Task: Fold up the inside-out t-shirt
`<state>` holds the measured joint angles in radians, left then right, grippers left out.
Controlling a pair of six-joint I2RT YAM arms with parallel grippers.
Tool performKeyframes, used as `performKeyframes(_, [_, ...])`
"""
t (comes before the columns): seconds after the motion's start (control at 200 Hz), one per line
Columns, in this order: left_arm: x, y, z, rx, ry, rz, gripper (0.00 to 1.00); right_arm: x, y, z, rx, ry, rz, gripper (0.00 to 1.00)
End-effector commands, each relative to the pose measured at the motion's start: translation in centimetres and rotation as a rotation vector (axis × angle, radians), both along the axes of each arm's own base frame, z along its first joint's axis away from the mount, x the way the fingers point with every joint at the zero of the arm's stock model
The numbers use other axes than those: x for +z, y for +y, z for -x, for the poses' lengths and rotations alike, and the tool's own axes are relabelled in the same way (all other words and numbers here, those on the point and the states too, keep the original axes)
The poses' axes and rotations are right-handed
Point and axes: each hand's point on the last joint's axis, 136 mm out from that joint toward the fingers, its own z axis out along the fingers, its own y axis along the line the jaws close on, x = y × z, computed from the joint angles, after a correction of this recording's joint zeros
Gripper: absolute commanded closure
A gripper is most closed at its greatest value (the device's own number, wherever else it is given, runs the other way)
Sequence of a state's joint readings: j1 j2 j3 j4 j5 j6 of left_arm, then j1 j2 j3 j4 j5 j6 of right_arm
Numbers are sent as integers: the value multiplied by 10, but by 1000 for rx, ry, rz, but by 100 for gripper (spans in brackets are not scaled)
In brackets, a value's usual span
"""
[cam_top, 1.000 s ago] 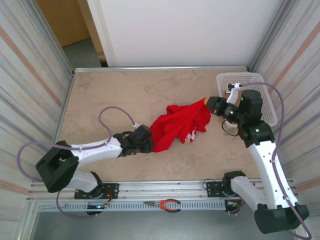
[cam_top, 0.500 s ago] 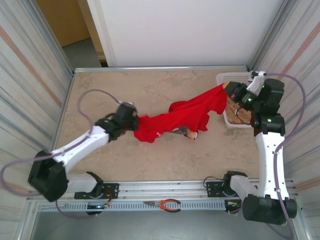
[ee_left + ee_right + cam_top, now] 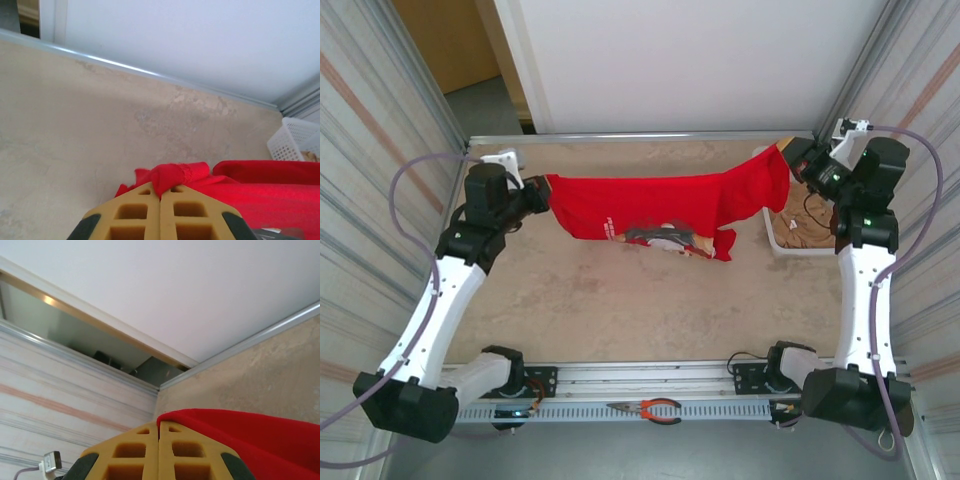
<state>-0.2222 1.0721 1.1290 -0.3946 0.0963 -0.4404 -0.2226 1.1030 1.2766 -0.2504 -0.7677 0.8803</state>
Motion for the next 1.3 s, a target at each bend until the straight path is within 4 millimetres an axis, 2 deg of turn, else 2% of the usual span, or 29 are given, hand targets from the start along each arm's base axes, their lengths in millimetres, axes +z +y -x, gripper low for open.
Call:
performKeyframes(0.0, [87,3,-14,-32,-193,49,100,72,8,-1,51,-170,-6,100])
performKeyframes(0.075, [116,6,-18,-27,-238,46,100,94,9,-3,58,-207,-9,100])
performKeyframes(0.15, [128,9,-21,-21,-256,47,100,111,10,-2,61,-238,-15,100])
performKeyframes(0.215, [125,8,-23,-26,-247,53,100,117,13,0,68,-252,-22,100])
performKeyframes(0.286, [105,4,-22,-41,-206,72,100,105,18,2,80,-234,-17,100])
performKeyframes(0.351, [73,1,-21,-53,-143,96,100,80,21,5,79,-191,-9,100])
performKeyframes(0.426, [20,0,-15,-41,-46,135,100,41,23,11,71,-129,8,100])
performKeyframes(0.491, [-30,2,-6,-13,47,162,100,-3,23,18,51,-53,47,100])
performKeyframes(0.541, [-70,5,2,22,112,188,100,-46,23,21,40,30,72,100])
performKeyframes(0.546, [-73,6,3,25,118,190,100,-43,23,25,38,19,77,100])
performKeyframes(0.636, [-145,13,24,93,258,223,100,-109,25,43,26,130,100,100])
performKeyframes(0.701, [-188,17,39,139,347,244,100,-149,23,55,5,206,128,100])
performKeyframes(0.736, [-208,20,48,173,403,256,89,-167,22,61,-4,236,139,100])
performKeyframes(0.802, [-232,24,61,214,468,264,67,-191,20,72,-15,282,158,100])
performKeyframes(0.867, [-239,25,68,219,486,267,57,-203,21,82,-5,307,175,100])
performKeyframes(0.947, [-236,29,71,227,488,231,50,-212,22,91,5,325,187,100])
performKeyframes(1.097, [-223,32,72,216,466,148,49,-220,24,98,7,337,181,100])
performKeyframes(1.202, [-220,23,71,186,468,51,49,-222,25,98,10,337,174,100])
performKeyframes(1.298, [-225,12,68,162,509,-34,47,-224,27,96,13,340,175,100])
